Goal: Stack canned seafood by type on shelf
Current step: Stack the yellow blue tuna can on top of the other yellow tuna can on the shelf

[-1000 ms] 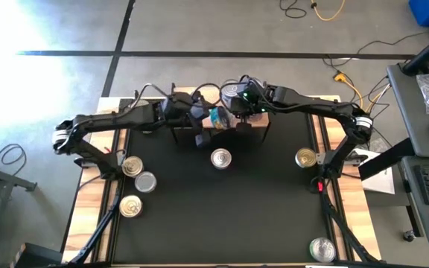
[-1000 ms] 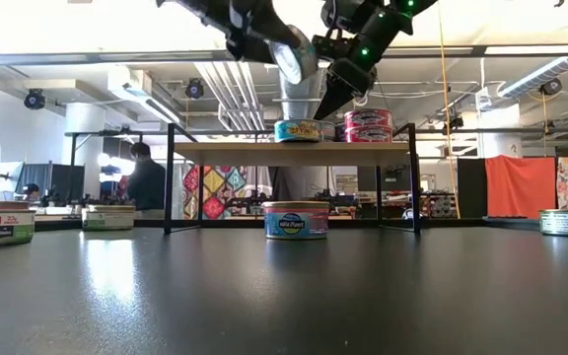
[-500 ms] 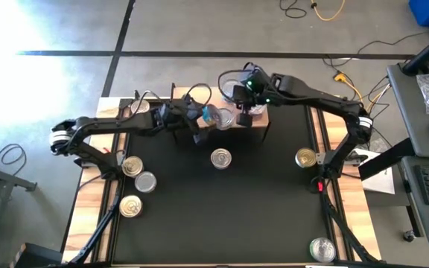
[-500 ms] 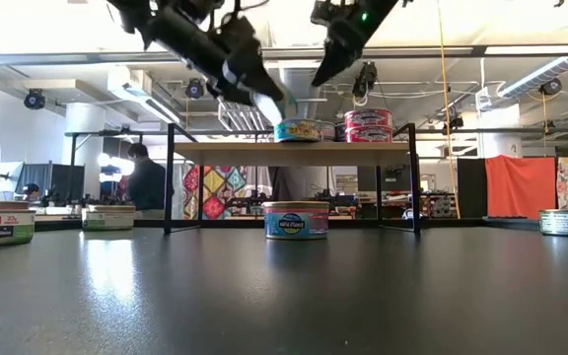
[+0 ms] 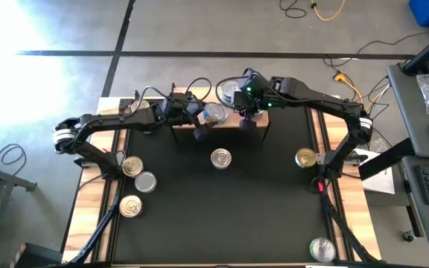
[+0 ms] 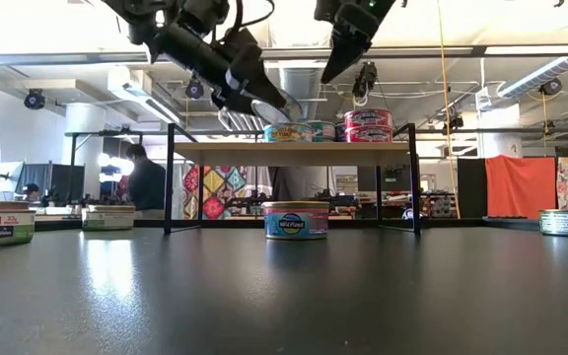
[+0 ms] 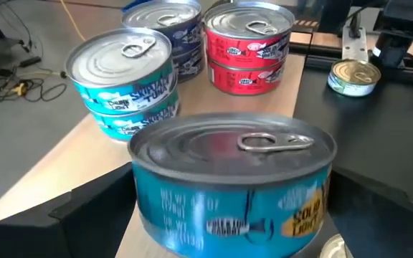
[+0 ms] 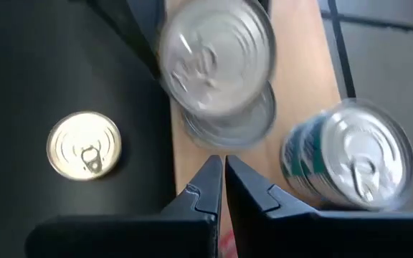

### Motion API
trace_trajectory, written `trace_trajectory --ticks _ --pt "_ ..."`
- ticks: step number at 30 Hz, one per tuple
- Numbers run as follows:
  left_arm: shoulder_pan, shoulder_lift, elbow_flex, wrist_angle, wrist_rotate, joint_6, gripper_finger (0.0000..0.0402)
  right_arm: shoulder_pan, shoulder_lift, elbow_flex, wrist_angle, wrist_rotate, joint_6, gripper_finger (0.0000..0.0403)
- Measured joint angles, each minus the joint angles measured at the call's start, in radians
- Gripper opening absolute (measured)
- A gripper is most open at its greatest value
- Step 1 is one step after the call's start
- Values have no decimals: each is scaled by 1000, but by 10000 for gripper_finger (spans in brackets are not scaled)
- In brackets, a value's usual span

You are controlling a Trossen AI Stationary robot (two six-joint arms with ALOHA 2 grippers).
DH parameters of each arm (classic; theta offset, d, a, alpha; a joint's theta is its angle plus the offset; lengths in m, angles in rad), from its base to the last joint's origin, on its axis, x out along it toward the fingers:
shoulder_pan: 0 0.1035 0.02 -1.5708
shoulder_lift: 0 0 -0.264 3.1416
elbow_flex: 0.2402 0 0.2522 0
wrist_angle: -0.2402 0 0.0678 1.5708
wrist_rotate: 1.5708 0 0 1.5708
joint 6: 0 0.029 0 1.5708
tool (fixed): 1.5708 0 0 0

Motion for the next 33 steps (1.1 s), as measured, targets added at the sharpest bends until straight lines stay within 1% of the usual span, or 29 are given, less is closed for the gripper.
trace_trajectory --ticks 9,14,21,26,33 --pt "-2 79 -1 117 2 3 400 9 0 -112 284 0 24 13" --pt "-1 105 11 131 29 14 400 9 12 -145 360 0 26 13" --pt "-1 142 33 144 55 1 400 8 95 -149 355 1 27 13" --pt "-1 136 34 132 56 29 400 2 117 -145 322 5 -9 13" --pt "-2 83 43 20 55 86 400 -17 113 -148 321 -1 -13 13"
